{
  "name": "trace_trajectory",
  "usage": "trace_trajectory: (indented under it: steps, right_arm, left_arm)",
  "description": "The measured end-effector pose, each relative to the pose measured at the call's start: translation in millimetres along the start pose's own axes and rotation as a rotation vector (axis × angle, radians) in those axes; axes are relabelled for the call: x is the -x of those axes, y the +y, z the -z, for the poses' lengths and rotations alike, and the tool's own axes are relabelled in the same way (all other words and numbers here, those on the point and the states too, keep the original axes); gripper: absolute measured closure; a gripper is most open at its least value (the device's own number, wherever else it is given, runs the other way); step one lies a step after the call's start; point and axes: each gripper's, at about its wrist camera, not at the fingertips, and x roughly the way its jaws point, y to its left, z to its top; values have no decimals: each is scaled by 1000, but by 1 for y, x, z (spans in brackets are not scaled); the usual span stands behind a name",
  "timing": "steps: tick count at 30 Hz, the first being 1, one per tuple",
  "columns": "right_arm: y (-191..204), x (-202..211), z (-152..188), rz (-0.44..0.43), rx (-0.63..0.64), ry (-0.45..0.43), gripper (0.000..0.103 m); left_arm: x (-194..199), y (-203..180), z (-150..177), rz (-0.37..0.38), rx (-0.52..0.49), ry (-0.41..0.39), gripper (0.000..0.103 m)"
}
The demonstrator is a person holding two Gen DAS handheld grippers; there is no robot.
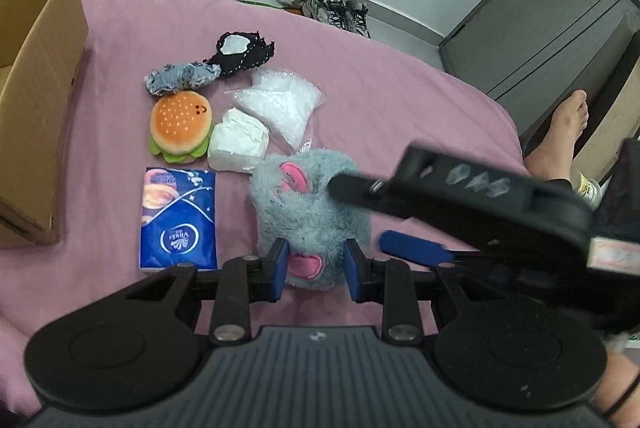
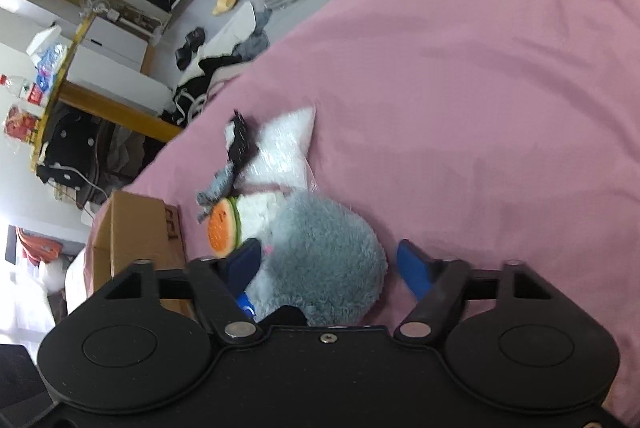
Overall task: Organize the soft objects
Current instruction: 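Lift the grey plush mouse with the left gripper over the box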
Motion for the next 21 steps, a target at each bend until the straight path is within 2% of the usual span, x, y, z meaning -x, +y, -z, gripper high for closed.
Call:
trace_trajectory:
  steps: [1, 7, 17, 21]
  right_arm:
    - [-3, -3, 2, -18, -12, 12, 54]
    - [-10, 3, 10, -56, -39, -3, 65]
    - [-15, 2, 14, -89, -75, -14, 67]
    - [-18, 2, 16, -103, -83, -20, 68]
  left_arm:
    - [1, 1, 0, -4, 5, 4, 74]
    - [9, 18, -2, -30, 78, -24, 74]
    - [5, 23, -20, -45, 125, -68, 74]
    - [-11, 26, -22, -42, 154, -32, 74]
